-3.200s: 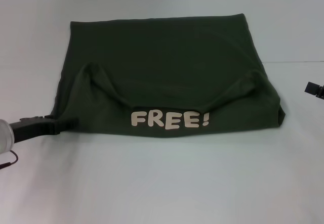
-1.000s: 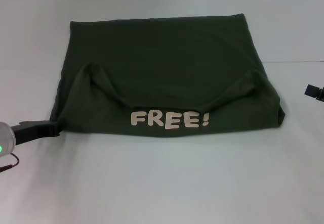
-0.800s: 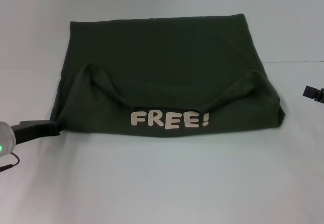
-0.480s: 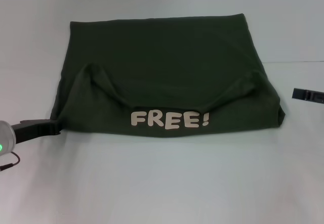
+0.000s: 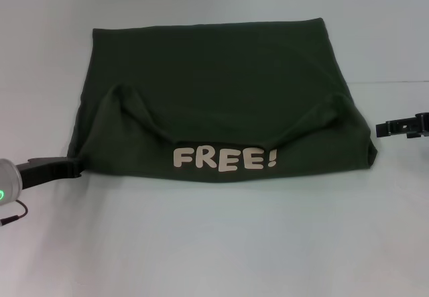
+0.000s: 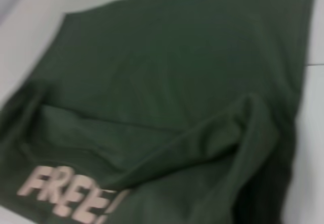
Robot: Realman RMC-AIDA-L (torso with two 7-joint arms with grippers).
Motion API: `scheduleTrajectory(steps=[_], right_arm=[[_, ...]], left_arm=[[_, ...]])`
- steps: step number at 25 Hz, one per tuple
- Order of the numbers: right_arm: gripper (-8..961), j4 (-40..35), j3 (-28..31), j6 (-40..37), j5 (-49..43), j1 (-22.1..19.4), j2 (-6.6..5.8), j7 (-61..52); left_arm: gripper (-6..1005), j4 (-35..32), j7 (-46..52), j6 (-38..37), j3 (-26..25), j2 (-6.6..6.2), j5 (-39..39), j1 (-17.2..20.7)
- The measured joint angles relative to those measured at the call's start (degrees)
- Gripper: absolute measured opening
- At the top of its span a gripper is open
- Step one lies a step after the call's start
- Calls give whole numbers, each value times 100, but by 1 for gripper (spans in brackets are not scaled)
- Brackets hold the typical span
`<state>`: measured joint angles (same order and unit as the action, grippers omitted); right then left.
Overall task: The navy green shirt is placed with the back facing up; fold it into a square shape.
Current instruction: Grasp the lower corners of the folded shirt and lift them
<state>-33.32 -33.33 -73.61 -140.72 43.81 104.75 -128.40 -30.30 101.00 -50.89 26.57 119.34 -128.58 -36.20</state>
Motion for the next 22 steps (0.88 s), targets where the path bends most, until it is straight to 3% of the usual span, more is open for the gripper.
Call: scheduleTrajectory(steps=[10, 22], right_arm=[[945, 262, -568, 777, -233, 251, 233, 55], [874, 386, -644, 1486, -269, 253, 674, 821]], left_arm=[[68, 4, 62, -30, 2, -8, 0, -27], [68, 3, 68, -70, -12, -17, 0, -44]])
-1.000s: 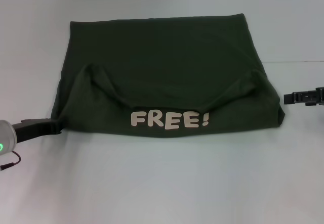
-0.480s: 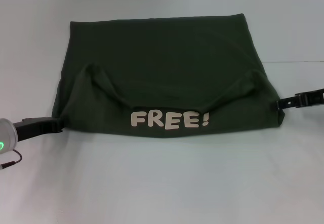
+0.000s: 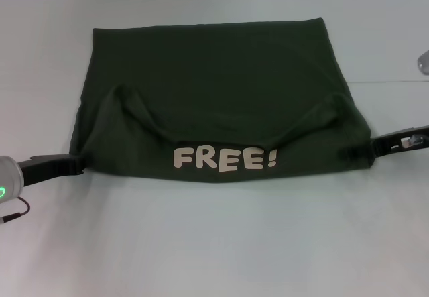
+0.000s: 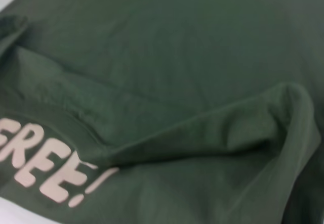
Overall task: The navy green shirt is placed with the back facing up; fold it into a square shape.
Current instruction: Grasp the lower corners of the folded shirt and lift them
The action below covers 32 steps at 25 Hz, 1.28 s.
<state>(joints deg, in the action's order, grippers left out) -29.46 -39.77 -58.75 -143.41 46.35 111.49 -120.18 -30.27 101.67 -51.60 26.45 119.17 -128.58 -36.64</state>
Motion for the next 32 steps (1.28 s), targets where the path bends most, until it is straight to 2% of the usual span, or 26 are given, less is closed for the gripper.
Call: scheduleTrajectory(steps=[4, 10, 15, 23, 28, 32], right_arm=[[850, 139, -150, 272, -14, 25, 59, 51], [709, 135, -148, 345, 22, -21, 84, 55], [462, 128, -169, 344, 25, -32, 81, 59], [381, 107, -125, 338, 23, -56, 50, 5], [157, 90, -125, 194, 25, -102, 33, 42], [80, -139, -110, -147, 32, -226, 46, 70]], left_arm=[[67, 3, 7, 0, 0, 0, 0, -7], [67, 4, 10, -4, 1, -10, 0, -10], [67, 2, 10, -7, 1, -9, 0, -9], [67, -14, 18, -52, -8, -9, 0, -14], [68, -29, 39, -123, -9, -9, 0, -16], [68, -160, 201, -384, 12, -45, -65, 9]])
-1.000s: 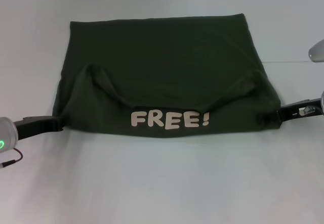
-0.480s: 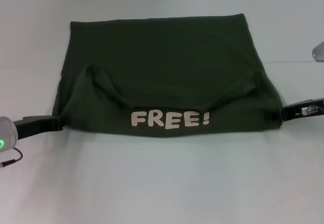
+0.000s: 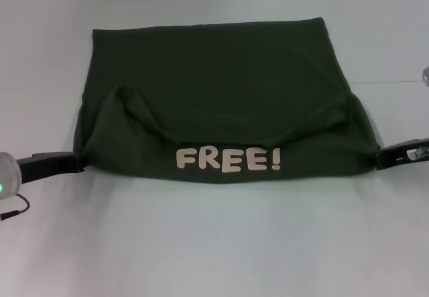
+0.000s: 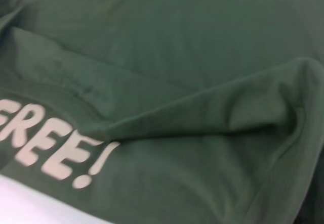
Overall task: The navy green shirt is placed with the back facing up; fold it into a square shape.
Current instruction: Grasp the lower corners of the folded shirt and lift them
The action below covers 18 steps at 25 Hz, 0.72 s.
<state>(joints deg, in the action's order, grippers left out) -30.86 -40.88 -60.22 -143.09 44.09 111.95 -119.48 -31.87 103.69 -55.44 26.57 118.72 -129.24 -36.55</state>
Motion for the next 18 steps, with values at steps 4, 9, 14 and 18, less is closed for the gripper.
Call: scheduleTrajectory(steps=[4, 9, 14, 18], right_arm=[[42, -635, 2, -612, 58, -294, 117, 48], [42, -1267, 10, -1313, 355, -739, 176, 118], [42, -1675, 102, -2271, 745, -1197, 127, 342], [42, -1876, 472, -3005, 957, -1596, 114, 693]], left_arm=[[68, -275, 430, -642, -8, -92, -322, 48], [68, -583, 850, -1482, -19, -180, -737, 56], [68, -925, 1215, -2487, -97, -331, -1068, 60], [67, -1160, 1280, -3534, -483, -512, -1498, 38]])
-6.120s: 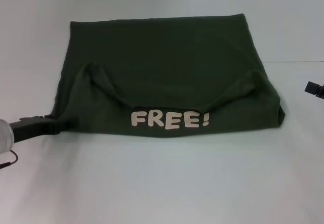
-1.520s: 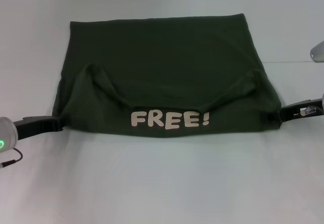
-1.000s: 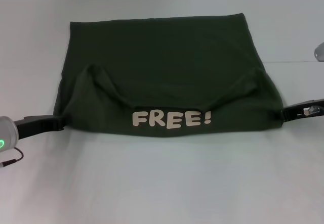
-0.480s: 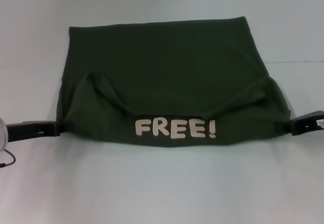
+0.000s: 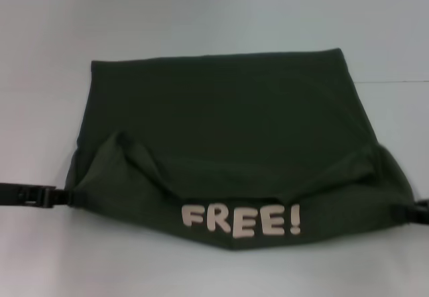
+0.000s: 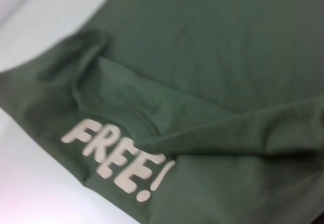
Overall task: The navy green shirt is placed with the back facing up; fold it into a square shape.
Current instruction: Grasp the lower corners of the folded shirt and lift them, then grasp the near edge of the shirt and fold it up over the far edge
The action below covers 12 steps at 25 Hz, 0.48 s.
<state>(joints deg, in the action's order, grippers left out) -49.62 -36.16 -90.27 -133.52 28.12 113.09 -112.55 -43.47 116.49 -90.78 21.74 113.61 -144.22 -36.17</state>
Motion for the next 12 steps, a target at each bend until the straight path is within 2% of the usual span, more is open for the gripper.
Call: scheduleTrajectory(steps=[5, 10, 12], right_arm=[[41, 20, 616, -793, 88, -386, -28, 499], [41, 48, 982, -1243, 136, -625, -43, 854], [41, 77, 1231, -1369, 252, -586, -98, 898]], left_arm=[[67, -138, -6, -1086, -482, -189, -651, -65], [67, -200, -28, -1778, -638, -268, -985, -111], [67, -208, 46, -1826, -703, -304, -990, -173]])
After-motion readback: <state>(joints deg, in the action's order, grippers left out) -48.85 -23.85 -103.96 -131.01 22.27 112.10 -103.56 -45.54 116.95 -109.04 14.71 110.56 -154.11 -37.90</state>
